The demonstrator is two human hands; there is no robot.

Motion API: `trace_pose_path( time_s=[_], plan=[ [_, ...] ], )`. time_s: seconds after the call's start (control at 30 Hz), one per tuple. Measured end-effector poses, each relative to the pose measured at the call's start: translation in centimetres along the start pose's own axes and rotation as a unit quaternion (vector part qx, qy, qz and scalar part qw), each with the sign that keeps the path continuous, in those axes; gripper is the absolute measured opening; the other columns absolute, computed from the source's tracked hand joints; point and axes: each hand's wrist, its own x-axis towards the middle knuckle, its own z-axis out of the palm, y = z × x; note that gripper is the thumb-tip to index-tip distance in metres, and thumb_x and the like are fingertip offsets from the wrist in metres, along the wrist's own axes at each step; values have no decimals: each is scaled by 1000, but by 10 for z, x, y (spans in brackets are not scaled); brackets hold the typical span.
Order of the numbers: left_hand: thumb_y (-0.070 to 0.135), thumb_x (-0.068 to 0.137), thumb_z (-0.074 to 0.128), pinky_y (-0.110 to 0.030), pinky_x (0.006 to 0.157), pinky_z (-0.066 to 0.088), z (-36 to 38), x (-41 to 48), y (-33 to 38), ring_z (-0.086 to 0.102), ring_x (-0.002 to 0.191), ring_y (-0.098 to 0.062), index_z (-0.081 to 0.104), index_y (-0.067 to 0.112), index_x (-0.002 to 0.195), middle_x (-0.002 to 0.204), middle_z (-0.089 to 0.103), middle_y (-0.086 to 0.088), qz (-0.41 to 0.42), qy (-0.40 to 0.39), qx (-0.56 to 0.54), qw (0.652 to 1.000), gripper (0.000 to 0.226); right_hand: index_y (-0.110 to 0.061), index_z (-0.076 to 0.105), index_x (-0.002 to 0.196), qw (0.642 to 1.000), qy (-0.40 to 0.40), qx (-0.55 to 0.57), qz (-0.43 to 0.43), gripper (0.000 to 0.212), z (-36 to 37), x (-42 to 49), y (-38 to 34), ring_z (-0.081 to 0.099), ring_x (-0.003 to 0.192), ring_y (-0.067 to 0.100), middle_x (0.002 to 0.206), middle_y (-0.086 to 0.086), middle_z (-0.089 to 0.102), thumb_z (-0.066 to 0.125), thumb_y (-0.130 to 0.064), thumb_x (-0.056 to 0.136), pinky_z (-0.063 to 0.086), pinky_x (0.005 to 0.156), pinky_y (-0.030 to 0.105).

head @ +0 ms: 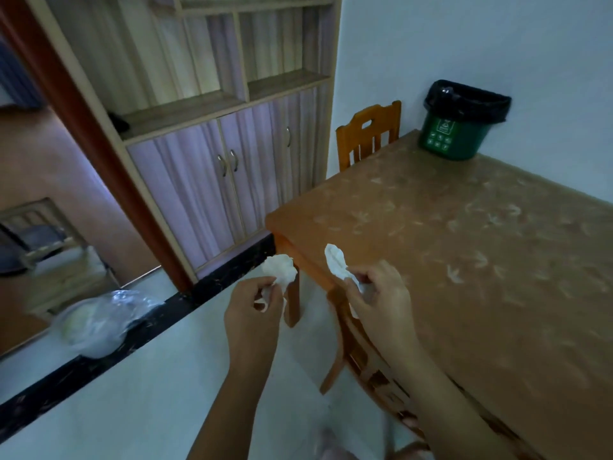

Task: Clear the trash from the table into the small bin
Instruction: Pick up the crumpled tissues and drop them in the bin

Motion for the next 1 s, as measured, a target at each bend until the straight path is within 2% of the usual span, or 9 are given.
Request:
trace_pose_path(
  time_s=[0.2,0.33,0.4,0.5,0.57,0.67,0.77,0.87,1.0],
  plan=[
    [9,82,64,-6,60,37,5,85,-24,55,75,-3,60,24,87,80,53,20,9,18,0,1000,17,-15,62,83,999,-22,24,-26,6,59,74,-9,48,79,13,79,-5,54,65,-13,79,31,70,1],
    [7,81,64,-14,64,41,32,159,-25,56,72,-6,65,13,89,76,52,21,49,-8,10,999,10,-12,62,82,999,-2,29,-40,5,91,147,-7,47,78,13,80,-4,54,64,-8,79,32,71,3],
    [6,82,63,-12,65,40,46,198,-20,53,73,-4,65,14,88,77,51,22,61,-30,22,997,10,-9,63,82,999,9,33,-31,7,104,181,-6,48,79,15,80,-1,56,64,-4,79,32,70,3],
    [7,82,62,-3,64,40,66,254,-15,52,74,3,65,13,91,80,54,15,74,-46,30,996,11,-8,63,82,999,27,37,-20,6,122,228,-3,49,79,15,79,-2,54,65,-3,79,33,68,5],
    [7,83,62,1,64,38,78,285,-15,52,74,0,65,11,91,86,58,5,73,-54,23,996,10,-7,62,81,998,45,31,-18,7,133,255,0,48,77,16,79,-4,51,65,-2,78,33,67,4],
    [6,83,61,1,65,38,92,323,-20,55,75,-7,63,15,89,89,61,-2,66,-72,19,995,10,-6,61,79,998,58,30,-9,9,149,287,5,48,74,16,78,-4,51,66,1,76,33,68,3],
    [6,83,61,-1,64,39,106,358,-28,55,75,-3,61,21,84,87,61,-1,58,-83,0,995,15,-7,63,81,998,48,27,3,9,169,316,9,48,76,17,77,-3,53,65,1,77,33,67,4],
    [6,83,61,-1,64,39,121,398,-41,54,75,0,64,16,86,88,60,-1,57,-107,-10,993,11,-10,63,83,998,54,21,27,12,192,345,13,50,77,17,79,-1,57,66,0,77,34,68,4],
    [6,82,61,-4,63,39,136,467,-56,57,77,-6,66,13,87,86,63,-1,79,-146,-20,986,9,-13,64,84,994,81,8,70,12,232,394,8,53,80,18,81,-1,58,65,-3,78,37,68,16]
  ],
)
